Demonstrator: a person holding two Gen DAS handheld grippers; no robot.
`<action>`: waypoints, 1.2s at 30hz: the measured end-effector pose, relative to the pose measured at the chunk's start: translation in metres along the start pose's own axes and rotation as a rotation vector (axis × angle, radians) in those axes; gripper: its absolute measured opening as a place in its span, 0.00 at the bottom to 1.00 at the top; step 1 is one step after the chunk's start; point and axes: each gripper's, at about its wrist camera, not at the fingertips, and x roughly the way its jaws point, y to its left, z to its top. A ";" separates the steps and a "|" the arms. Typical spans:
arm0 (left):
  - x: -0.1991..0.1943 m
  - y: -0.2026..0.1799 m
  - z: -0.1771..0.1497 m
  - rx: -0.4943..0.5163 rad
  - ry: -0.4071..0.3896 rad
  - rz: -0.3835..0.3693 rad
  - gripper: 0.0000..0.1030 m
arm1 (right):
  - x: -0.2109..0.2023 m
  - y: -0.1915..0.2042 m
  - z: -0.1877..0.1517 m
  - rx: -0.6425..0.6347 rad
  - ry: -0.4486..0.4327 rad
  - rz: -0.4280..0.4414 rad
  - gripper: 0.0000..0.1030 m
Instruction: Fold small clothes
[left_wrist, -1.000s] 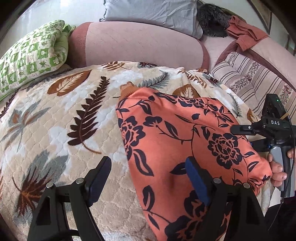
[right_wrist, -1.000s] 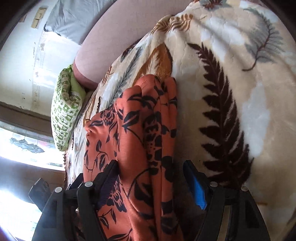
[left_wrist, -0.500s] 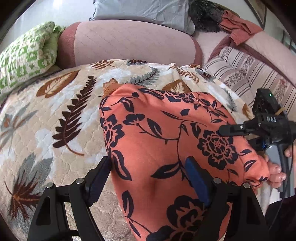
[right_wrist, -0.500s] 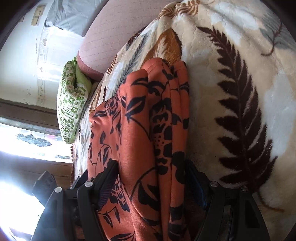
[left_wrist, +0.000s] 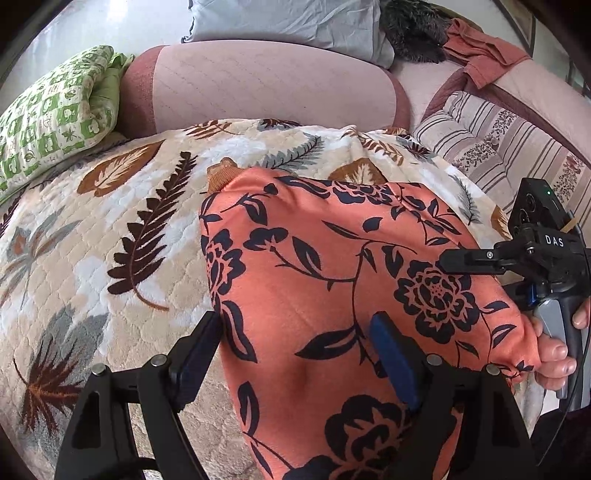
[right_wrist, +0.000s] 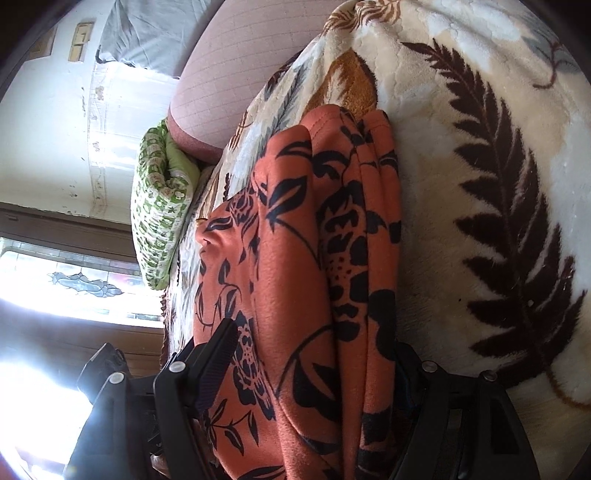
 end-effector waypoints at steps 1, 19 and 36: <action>0.001 0.000 0.000 -0.001 0.000 0.002 0.81 | 0.001 0.000 0.000 -0.003 0.002 -0.004 0.74; 0.000 -0.005 0.000 -0.009 -0.010 0.021 0.82 | 0.012 0.038 -0.020 -0.107 -0.054 -0.133 0.61; 0.000 -0.008 0.004 0.014 -0.025 0.010 0.82 | 0.014 0.043 -0.020 -0.118 -0.052 -0.147 0.60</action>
